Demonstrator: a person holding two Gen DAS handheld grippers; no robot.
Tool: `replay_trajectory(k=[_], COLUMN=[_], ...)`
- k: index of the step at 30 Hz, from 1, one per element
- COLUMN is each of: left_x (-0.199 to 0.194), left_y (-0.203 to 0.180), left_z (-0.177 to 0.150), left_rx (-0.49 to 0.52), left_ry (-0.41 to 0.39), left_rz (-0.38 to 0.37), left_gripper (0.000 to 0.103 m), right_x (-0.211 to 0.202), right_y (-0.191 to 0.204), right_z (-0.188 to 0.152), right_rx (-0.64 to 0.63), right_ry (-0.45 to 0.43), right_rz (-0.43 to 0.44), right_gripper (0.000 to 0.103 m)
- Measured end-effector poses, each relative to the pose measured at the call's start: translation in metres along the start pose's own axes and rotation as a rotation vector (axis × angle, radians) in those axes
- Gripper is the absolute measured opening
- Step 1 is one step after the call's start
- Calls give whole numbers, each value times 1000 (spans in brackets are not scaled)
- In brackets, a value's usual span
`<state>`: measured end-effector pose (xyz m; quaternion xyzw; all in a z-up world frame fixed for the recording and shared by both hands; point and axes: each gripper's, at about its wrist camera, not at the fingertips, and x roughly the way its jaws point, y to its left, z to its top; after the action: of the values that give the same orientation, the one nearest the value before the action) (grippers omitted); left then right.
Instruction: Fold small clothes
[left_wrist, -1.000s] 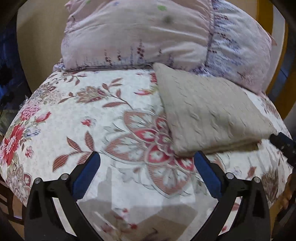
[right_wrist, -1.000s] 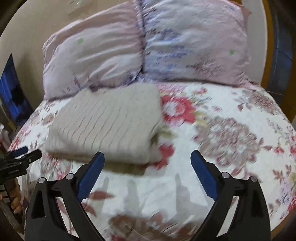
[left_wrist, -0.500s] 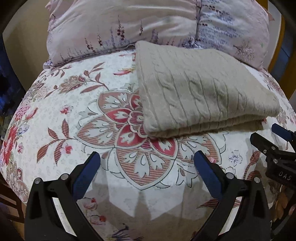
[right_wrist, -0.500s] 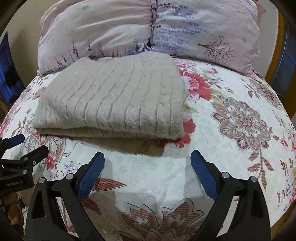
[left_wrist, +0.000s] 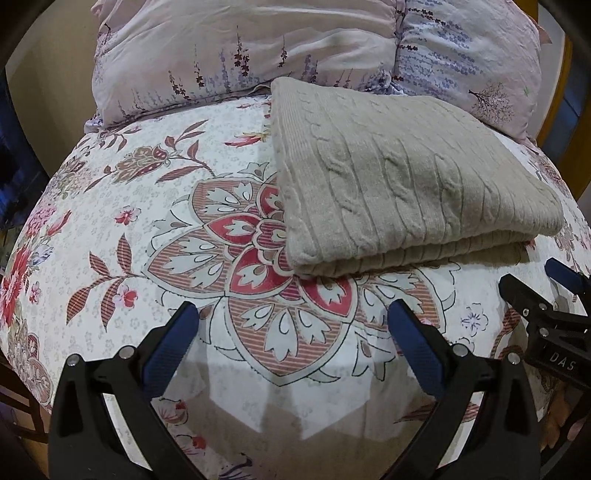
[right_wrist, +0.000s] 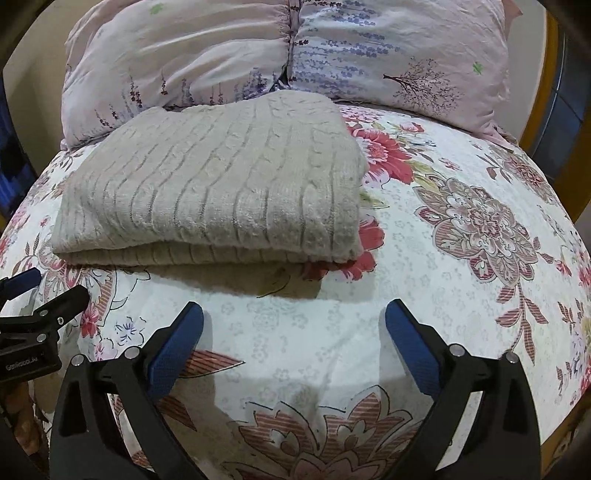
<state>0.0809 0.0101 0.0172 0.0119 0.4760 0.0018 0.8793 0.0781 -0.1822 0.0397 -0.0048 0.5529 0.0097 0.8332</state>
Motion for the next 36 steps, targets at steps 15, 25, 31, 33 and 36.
replay_trajectory(k=[15, 25, 31, 33, 36], left_x=[0, 0, 0, 1, 1], left_y=[0, 0, 0, 0, 0], left_z=[0, 0, -1, 0, 0], left_rx=[-1, -1, -1, -1, -1], left_ry=[-2, -2, -2, -2, -2], left_rz=[1, 0, 1, 0, 1], left_gripper=[101, 101, 101, 101, 101], right_x=[2, 2, 2, 2, 2], right_y=[-1, -1, -1, -1, -1], right_z=[1, 1, 1, 1, 1], right_rx=[-3, -3, -4, -4, -3], right_ry=[6, 6, 6, 7, 6], right_rz=[2, 2, 2, 2, 2], right_gripper=[102, 102, 102, 102, 102])
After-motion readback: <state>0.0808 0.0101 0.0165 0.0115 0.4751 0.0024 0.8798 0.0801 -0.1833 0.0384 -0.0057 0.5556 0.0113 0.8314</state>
